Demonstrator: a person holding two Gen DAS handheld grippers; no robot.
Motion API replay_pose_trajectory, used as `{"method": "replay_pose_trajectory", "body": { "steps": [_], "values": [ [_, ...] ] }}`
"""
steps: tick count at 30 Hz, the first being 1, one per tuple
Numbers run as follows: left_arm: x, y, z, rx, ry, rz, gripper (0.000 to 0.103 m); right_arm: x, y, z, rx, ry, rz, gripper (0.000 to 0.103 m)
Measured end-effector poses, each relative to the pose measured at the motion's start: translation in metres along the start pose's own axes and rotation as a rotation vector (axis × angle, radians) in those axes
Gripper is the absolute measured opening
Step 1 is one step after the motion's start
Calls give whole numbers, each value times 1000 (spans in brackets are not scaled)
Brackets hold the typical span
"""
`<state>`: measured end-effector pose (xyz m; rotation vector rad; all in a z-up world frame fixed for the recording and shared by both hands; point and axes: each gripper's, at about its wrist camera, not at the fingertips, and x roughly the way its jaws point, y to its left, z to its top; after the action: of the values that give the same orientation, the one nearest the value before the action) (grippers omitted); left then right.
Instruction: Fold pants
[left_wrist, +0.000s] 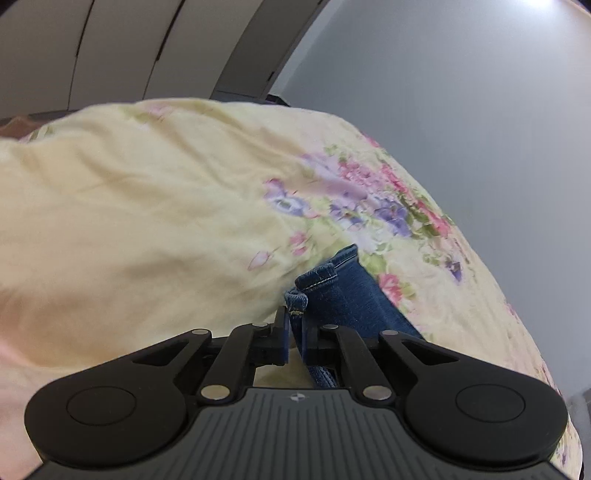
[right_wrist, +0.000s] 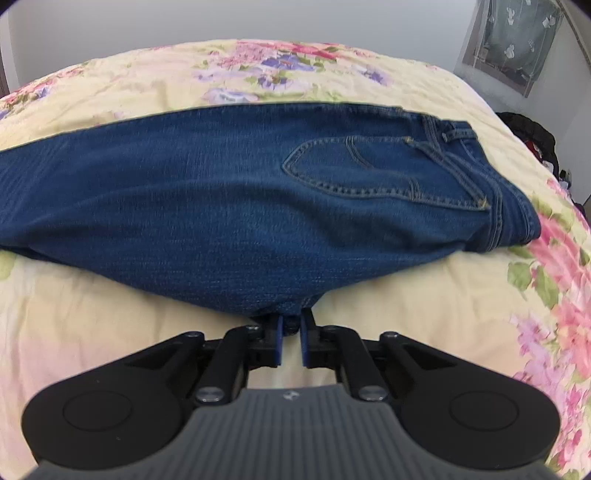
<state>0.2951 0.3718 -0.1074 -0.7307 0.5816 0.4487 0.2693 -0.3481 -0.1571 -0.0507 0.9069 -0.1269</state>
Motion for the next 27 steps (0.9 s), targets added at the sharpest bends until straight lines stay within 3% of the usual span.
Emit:
{"method": "replay_pose_trajectory", "body": {
  "steps": [6,10,13,16,19,22,27],
  "values": [
    [30,25,-16,-20,74,84,7,14,-10,-1,-23,66,-13,0],
    [36,40,-23,-55,89,54,7,22,-11,-6,-15,81,-9,0],
    [26,46,-17,-84,102,58,16,20,-13,-5,-4,106,19,3],
    [10,45,-10,-21,94,114,16,12,-17,-5,5,111,22,13],
    [-9,39,-4,-11,52,56,16,-1,-26,-5,7,99,31,23],
    [-18,9,-4,79,24,16,21,-17,-42,0,23,68,14,24],
    [-4,-52,-26,286,39,43,24,-29,-87,19,129,13,-55,24]
  ]
}}
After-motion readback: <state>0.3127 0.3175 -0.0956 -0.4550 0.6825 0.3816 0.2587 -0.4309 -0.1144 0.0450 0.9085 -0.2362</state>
